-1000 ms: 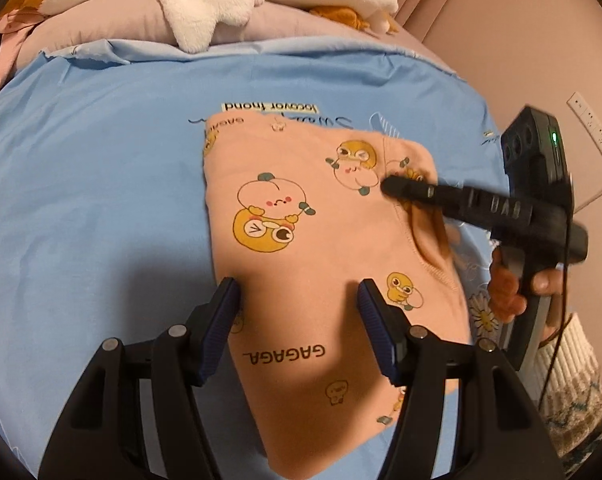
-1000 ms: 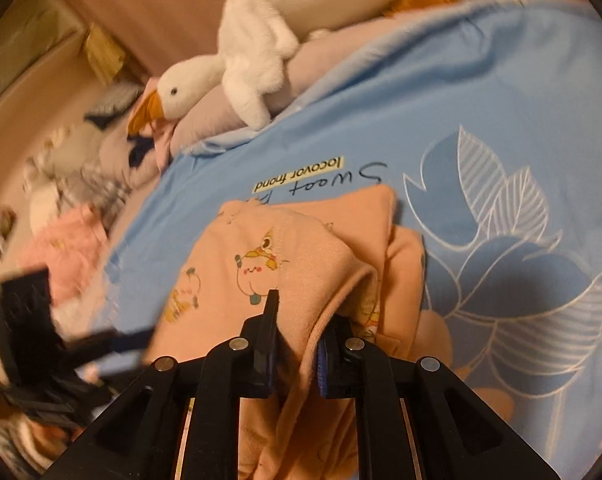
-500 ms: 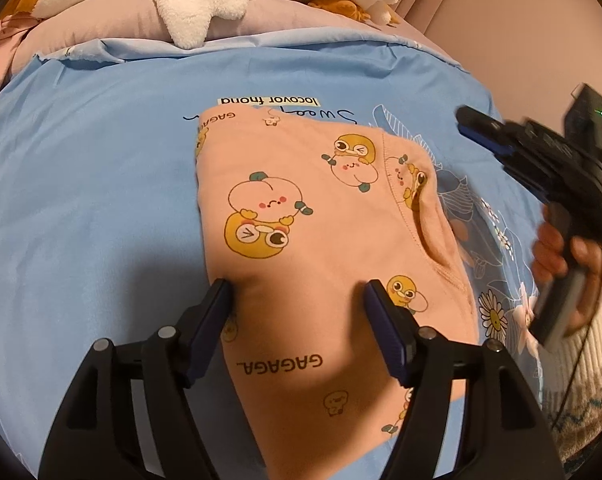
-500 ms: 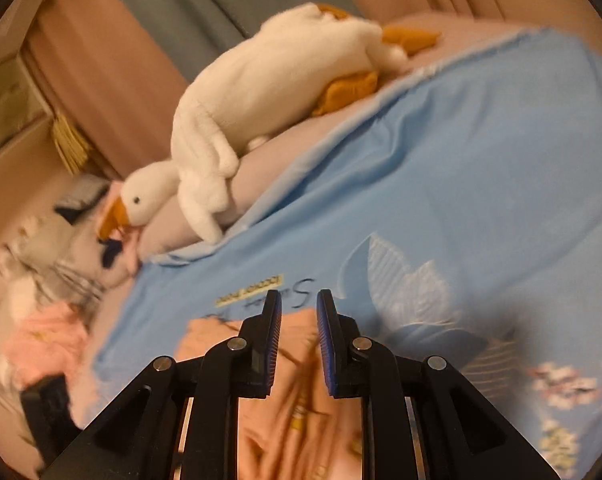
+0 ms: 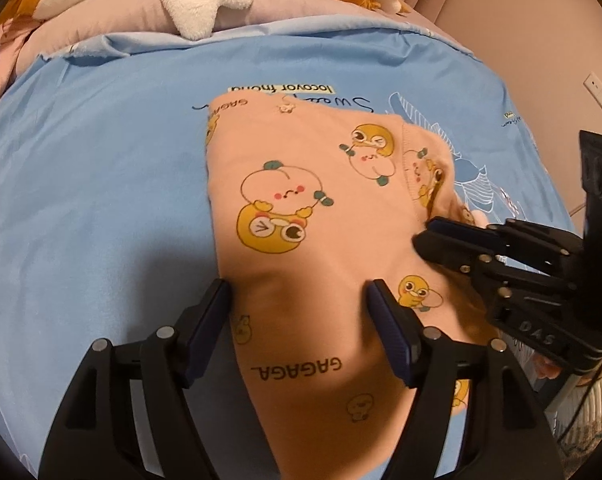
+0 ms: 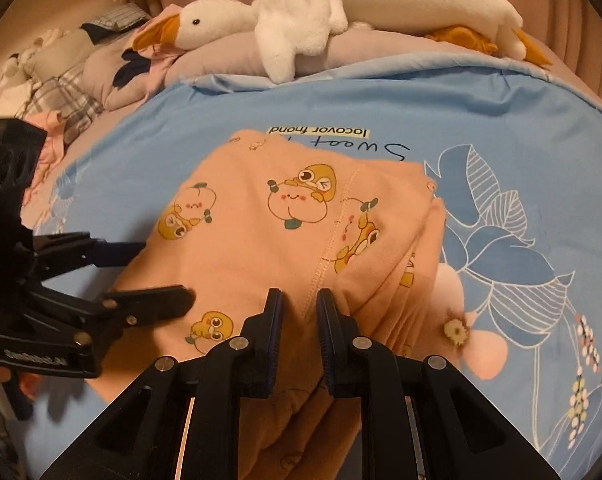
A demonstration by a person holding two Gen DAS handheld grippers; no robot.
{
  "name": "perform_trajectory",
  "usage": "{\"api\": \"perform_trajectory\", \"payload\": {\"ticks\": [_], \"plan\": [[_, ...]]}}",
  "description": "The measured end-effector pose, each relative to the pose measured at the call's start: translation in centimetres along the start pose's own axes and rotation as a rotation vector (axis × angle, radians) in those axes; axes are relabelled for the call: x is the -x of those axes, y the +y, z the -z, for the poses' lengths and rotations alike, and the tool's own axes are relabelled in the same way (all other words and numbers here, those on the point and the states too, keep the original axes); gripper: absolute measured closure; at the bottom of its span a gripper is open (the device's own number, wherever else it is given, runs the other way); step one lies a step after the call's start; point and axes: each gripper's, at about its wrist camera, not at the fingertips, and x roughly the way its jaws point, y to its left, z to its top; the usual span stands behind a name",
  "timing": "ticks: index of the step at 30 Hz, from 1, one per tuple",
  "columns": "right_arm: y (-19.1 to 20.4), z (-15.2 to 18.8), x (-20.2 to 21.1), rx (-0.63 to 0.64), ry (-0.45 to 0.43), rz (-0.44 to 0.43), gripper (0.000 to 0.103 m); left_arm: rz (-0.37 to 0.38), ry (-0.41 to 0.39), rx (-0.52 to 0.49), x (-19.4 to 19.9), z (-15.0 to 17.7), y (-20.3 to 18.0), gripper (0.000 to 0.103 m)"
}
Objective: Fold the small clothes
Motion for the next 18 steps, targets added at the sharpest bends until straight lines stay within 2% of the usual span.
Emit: {"api": "perform_trajectory", "payload": {"ticks": [7,12,14,18], "plan": [[1.2,0.6,2.1,0.006,-0.027,-0.023,0.085,-0.015,-0.022,-0.013,1.1,0.4,-0.2,0.034],[2.7,1.5,3.7,0.042,-0.066,-0.057,0.085,-0.052,-0.073,-0.086,3.1,1.4,-1.3,0.037],[3.0,2.1,4.1,0.045,-0.072,-0.069,0.085,-0.040,-0.085,-0.110,3.8,2.0,-1.8,0.037],[3.5,3.2,3.8,0.050,-0.057,-0.077,0.085,-0.043,-0.061,-0.160,3.1,3.2,-2.7,0.037]]}}
